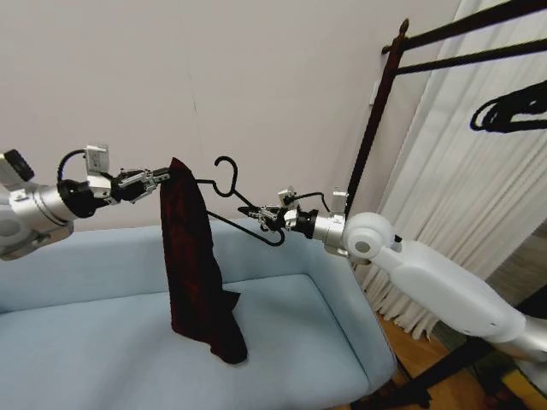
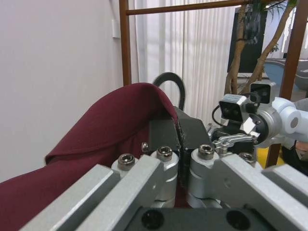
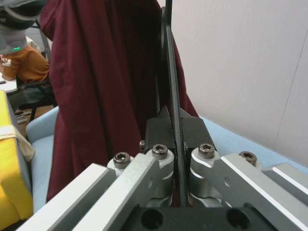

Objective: Pick up the clothes from the sofa and hang them on the clothes hanger.

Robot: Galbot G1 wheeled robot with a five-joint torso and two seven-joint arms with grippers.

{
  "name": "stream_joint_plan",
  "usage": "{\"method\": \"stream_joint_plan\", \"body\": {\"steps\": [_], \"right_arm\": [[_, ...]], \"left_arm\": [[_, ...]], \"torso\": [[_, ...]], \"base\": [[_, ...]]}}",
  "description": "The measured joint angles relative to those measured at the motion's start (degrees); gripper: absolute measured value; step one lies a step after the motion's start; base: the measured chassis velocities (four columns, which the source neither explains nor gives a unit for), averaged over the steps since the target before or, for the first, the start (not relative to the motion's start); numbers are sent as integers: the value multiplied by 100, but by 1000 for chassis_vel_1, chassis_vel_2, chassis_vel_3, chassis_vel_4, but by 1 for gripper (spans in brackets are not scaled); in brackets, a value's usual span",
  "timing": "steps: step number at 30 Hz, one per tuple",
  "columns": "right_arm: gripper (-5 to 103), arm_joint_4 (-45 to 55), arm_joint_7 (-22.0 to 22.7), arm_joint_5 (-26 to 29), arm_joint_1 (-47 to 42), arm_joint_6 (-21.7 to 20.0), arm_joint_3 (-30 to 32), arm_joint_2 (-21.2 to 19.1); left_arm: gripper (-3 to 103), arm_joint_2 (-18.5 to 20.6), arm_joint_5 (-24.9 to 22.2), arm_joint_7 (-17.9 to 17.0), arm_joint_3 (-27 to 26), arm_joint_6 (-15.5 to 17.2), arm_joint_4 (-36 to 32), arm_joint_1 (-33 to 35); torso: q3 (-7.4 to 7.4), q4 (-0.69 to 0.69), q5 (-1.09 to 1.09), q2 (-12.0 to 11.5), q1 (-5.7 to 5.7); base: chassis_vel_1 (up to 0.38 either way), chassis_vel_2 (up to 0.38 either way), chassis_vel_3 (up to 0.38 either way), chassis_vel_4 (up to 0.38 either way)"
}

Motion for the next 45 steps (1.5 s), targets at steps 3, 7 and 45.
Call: {"method": "stream_joint_plan", "body": {"steps": [3, 7, 45], "right_arm": [[1, 33, -179, -7, -38, 0, 20, -124], [1, 105, -414, -22, -86, 0, 26, -303], [1, -1193, -4103, -1055, 112, 585, 131, -629]], "left_arm": [[0, 50, 0, 44, 3, 0, 112, 3], [0, 104, 10, 102, 44, -11, 291, 2], [0, 342, 234, 819, 40, -171, 593, 146]], "torso": [[0, -1, 1, 0, 0], [0, -2, 0, 0, 0], [1, -1, 0, -1, 1]], "base": [[0, 0, 0, 0], [0, 0, 0, 0], [0, 0, 0, 0]]}}
